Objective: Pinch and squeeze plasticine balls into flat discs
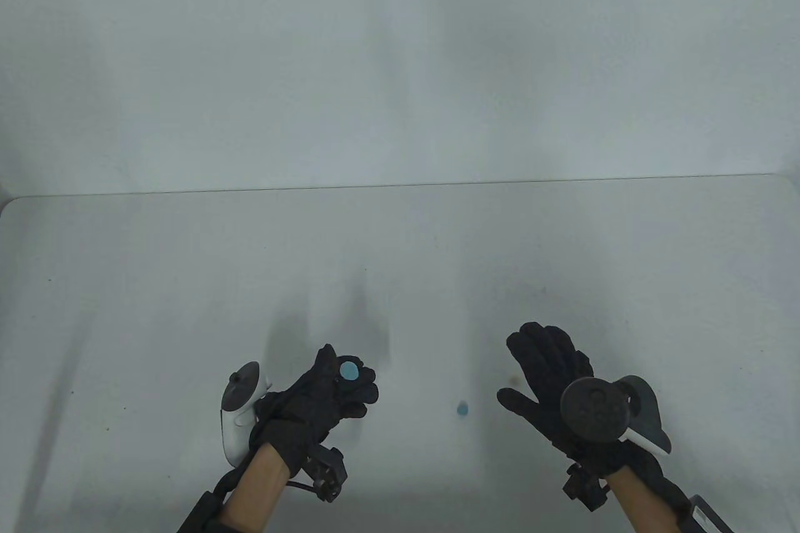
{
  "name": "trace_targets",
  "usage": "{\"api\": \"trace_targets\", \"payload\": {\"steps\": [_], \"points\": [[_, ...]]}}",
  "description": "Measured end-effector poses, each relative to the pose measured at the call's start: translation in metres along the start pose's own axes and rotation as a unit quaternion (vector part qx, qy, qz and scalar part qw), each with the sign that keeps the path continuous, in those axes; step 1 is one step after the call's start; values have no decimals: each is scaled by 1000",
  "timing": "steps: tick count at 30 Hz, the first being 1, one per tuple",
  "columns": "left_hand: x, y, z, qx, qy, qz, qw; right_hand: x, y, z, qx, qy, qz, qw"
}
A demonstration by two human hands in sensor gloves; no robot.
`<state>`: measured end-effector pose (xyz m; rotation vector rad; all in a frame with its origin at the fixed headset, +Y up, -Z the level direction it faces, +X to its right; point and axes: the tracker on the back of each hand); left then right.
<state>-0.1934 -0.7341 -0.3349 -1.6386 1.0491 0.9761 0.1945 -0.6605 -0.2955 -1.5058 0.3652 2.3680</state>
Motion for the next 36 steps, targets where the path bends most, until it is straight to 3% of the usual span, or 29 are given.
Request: {"api": "trace_targets", "payload": {"steps": [19, 22, 25, 30, 36], "points": [[2, 1, 5, 63, -4, 44, 997, 1, 0, 0, 1, 0, 2, 1000], [4, -1, 2, 31, 2, -13, 999, 1, 0, 0, 1, 0, 3, 1000], [4, -3, -1, -8, 6, -21, 1000, 1, 0, 0, 0, 0, 0, 1000], [4, 1, 3, 57, -5, 14, 998, 0, 0, 0, 0, 2, 1, 1000], [0, 3, 11, 75, -28, 29, 996, 3, 2, 3, -1, 2, 3, 1000]]}}
Point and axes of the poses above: the tracker on the back of each hand, its own z axis roughly to the thumb side, its own x axis roughly from the wrist to the fingertips, y = z × x, and after that the axes turned 3 degrees about z, right-handed
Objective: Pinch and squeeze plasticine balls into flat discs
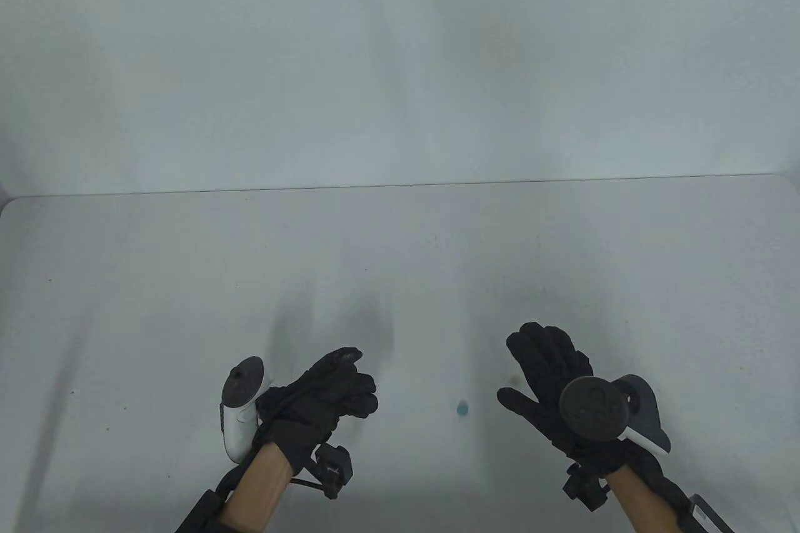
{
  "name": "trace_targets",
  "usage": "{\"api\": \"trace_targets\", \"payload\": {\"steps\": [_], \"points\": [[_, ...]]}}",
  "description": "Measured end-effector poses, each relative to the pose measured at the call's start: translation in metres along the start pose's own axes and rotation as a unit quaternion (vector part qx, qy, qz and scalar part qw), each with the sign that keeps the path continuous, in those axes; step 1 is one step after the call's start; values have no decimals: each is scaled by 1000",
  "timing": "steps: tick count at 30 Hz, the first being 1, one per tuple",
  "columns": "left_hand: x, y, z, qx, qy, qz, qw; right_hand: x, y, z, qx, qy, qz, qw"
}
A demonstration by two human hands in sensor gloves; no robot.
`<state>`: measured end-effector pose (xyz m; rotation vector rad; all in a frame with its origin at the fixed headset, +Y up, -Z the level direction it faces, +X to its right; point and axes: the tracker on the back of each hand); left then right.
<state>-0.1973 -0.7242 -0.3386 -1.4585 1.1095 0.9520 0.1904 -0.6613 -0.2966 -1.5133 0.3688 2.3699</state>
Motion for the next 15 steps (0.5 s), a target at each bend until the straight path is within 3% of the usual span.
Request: {"api": "trace_targets", "payload": {"steps": [3, 6, 7, 15], "points": [[-1, 2, -3, -22, 9, 3, 1000, 1, 0, 1, 1, 0, -1, 1000], [0, 1, -10, -99, 18, -64, 993, 0, 0, 1, 2, -1, -6, 1000], [0, 0, -11, -110, 20, -61, 992, 0, 0, 1, 4, -1, -10, 1000], [1, 2, -5, -27, 28, -24, 999, 0, 0, 0, 4, 0, -8, 1000]]}}
Point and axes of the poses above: the tracker on the back of each hand, its own z axis roughly to the thumb side, its own x axis roughly from the wrist to the fingertips, y = z × x, and after that the axes turned 3 degrees about z, right-handed
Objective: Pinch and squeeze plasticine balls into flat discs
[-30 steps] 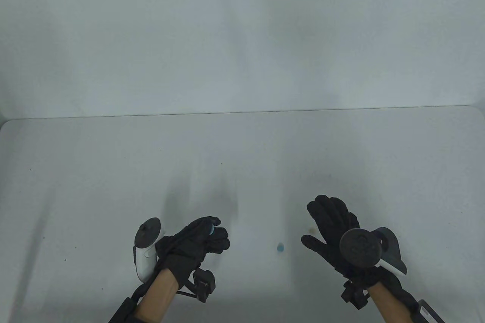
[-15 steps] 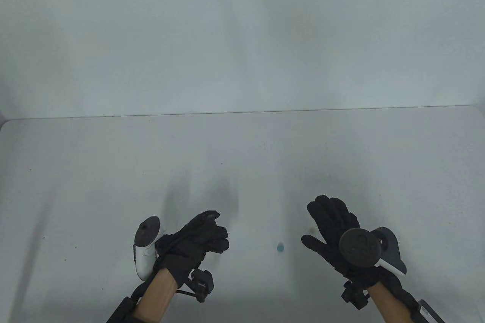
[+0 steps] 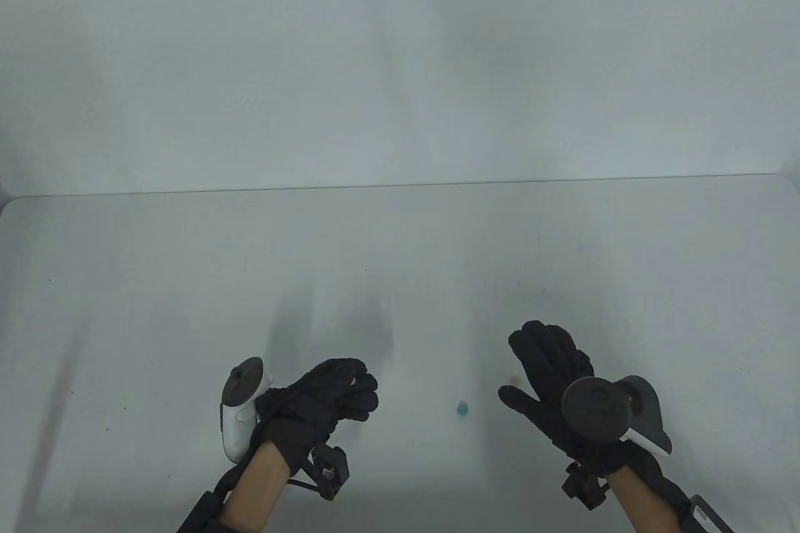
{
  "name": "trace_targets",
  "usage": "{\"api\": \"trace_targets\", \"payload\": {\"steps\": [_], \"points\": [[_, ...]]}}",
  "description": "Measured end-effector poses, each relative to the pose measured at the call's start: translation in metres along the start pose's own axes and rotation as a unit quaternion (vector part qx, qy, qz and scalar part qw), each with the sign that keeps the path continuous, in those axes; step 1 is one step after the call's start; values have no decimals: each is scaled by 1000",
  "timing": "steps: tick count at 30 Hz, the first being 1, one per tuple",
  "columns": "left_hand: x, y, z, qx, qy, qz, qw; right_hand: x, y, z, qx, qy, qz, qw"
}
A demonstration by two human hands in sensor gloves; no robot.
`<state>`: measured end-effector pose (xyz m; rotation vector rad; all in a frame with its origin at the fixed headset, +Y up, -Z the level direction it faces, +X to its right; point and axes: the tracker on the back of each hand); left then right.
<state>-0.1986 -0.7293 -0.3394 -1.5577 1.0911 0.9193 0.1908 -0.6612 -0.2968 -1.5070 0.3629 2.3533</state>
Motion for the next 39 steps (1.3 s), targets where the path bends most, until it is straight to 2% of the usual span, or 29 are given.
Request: {"api": "trace_targets", "payload": {"steps": [9, 12, 13, 16, 19, 27, 32, 38, 39], "points": [[-1, -5, 9, 50, -24, -2, 998, -1, -1, -1, 5, -3, -15, 1000], [-3, -4, 5, 35, 3, 32, 999, -1, -1, -1, 6, -4, -14, 1000], [-2, -3, 3, 32, 13, 29, 999, -1, -1, -1, 5, -3, -14, 1000], [0, -5, -3, -12, 12, -27, 999, -2, -2, -2, 6, -4, -17, 1000], [2, -8, -6, -49, 7, -39, 998, -3, -3, -3, 5, -3, -15, 1000], [1, -1, -6, 13, 21, 26, 999, -3, -4, -5, 7, -2, -16, 1000], [1, -1, -2, 39, 15, 37, 998, -3, -3, -4, 7, -1, -13, 1000], [-1, 1, -4, 22, 8, 56, 998, -3, -3, -4, 6, -1, -12, 1000], [1, 2, -6, -3, 10, 39, 999, -3, -3, -4, 7, -1, -13, 1000]]}}
Point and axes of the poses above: the tracker on the back of each hand, its own z axis roughly to the thumb side, its own x axis roughly from the wrist to the fingertips, y = z × x, and after that the axes turned 3 degrees about z, right-handed
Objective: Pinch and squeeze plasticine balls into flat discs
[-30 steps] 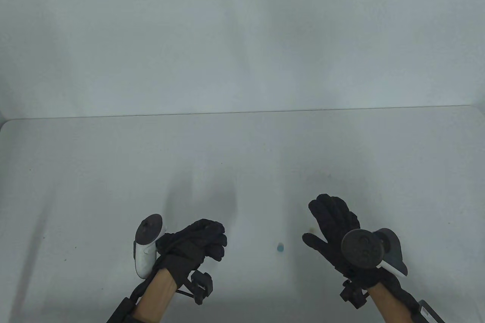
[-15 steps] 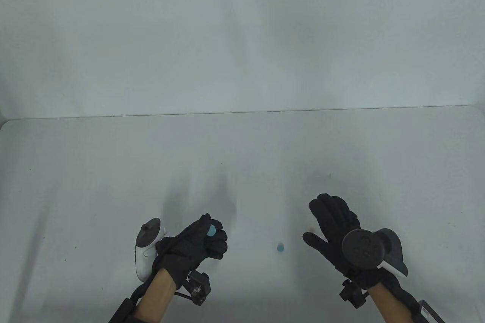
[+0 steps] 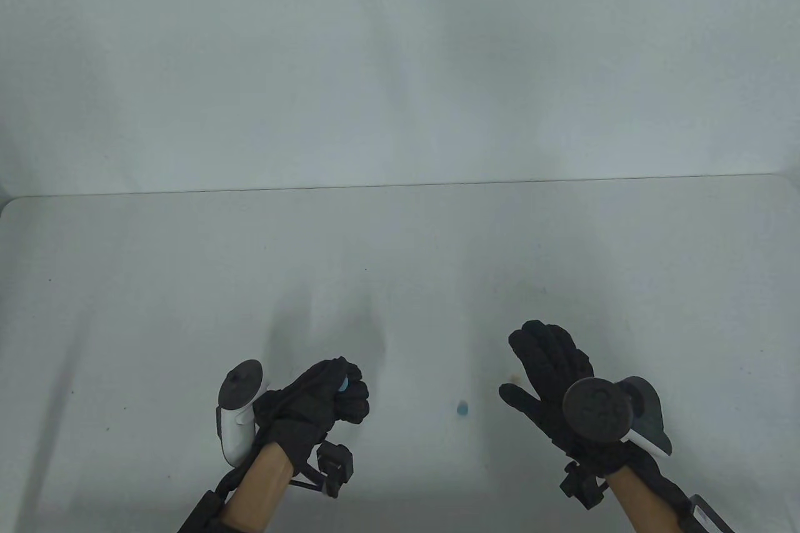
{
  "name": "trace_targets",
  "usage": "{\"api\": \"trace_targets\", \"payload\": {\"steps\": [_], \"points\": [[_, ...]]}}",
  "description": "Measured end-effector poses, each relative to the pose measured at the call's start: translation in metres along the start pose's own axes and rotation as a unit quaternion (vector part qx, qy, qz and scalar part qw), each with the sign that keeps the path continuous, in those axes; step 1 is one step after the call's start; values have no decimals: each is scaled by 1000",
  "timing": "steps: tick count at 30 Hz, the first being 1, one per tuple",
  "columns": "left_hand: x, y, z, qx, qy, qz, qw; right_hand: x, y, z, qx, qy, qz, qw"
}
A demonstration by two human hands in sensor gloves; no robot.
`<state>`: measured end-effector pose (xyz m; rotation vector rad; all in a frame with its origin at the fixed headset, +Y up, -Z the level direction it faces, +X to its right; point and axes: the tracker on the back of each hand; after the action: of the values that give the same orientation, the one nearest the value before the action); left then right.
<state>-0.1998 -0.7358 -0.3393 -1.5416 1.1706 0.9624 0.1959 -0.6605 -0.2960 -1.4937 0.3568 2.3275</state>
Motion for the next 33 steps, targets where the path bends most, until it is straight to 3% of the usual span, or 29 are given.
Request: {"api": "trace_targets", "payload": {"steps": [2, 3, 13, 24, 29, 33], "points": [[1, 1, -5, -42, 11, -61, 997, 0, 0, 0, 0, 0, 1, 1000], [2, 1, -7, -49, 13, -66, 997, 0, 0, 0, 0, 0, 2, 1000], [2, 1, -6, -5, 27, -20, 999, 1, 1, 0, 0, 2, 4, 1000], [3, -4, 4, 29, -1, -32, 999, 1, 1, 0, 0, 3, 3, 1000], [5, -3, -7, -55, 14, -84, 995, 1, 1, 0, 0, 2, 1, 1000], [5, -3, -7, -22, 10, -60, 998, 0, 1, -1, -1, 2, 0, 1000]]}}
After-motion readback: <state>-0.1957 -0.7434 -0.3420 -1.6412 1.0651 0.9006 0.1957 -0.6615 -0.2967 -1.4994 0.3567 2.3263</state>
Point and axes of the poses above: the tracker on the back of each hand, its own z axis roughly to the thumb side, its own x axis roughly from the wrist to the fingertips, y = z × x, and after that the axes turned 3 degrees about z, right-handed
